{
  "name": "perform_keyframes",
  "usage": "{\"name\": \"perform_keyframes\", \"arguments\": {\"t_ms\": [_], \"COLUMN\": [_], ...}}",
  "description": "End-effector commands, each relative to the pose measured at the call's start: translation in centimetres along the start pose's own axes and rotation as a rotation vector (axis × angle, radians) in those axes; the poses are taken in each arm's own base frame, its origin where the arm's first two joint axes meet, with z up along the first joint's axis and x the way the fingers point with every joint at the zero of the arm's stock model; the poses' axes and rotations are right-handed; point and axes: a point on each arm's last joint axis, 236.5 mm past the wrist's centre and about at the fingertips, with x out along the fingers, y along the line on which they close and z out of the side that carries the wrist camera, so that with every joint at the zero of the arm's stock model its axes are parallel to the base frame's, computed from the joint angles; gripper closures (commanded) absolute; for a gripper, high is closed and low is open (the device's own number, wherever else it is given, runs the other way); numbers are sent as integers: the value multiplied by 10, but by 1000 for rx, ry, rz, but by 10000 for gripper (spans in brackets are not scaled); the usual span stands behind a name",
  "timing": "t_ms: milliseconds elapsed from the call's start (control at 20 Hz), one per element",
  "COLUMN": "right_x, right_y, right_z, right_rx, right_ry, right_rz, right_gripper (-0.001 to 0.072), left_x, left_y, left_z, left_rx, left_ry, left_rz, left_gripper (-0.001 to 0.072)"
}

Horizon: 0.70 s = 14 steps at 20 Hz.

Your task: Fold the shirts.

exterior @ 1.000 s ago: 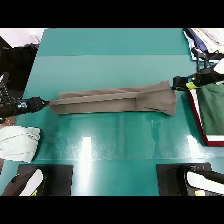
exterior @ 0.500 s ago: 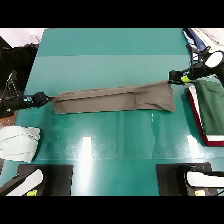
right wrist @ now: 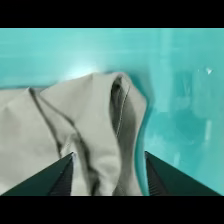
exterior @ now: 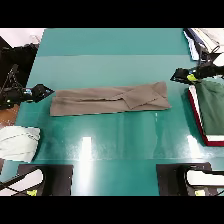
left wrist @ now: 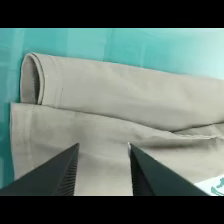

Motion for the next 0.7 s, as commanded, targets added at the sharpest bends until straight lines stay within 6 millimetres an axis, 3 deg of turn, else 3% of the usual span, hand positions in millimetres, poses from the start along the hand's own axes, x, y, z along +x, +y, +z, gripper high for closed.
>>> {"name": "perform_keyframes", "arguments": {"t_ms": [0, 50, 100, 150, 200, 450, 650], "right_x": [-8, -7, -4, 1, 6, 39, 67], "right_y": [-9, -18, -27, -29, -26, -12, -10], "right_z": [-12, -22, -34, -47, -55, -62, -77], "right_rx": [36, 56, 73, 82, 97, 191, 195], "right_ry": [57, 103, 161, 226, 271, 343, 408], "right_rz": [68, 69, 76, 115, 176, 402, 430], "right_gripper": [164, 108, 91, 62, 23, 21, 21], "left_x": [0, -1, -2, -4, -5, -9, 8], "left_y": [-9, -13, -18, -23, -27, -38, -64], "left_z": [-11, -18, -26, -35, -42, -60, -80], "left_rx": [0, -2, -2, 1, 7, -17, 68], "left_ry": [53, 84, 118, 155, 184, 265, 321], "left_rz": [-36, -57, -78, -98, -115, -151, -156], "left_gripper": [325, 342, 447, 651, 683, 686, 686]}}
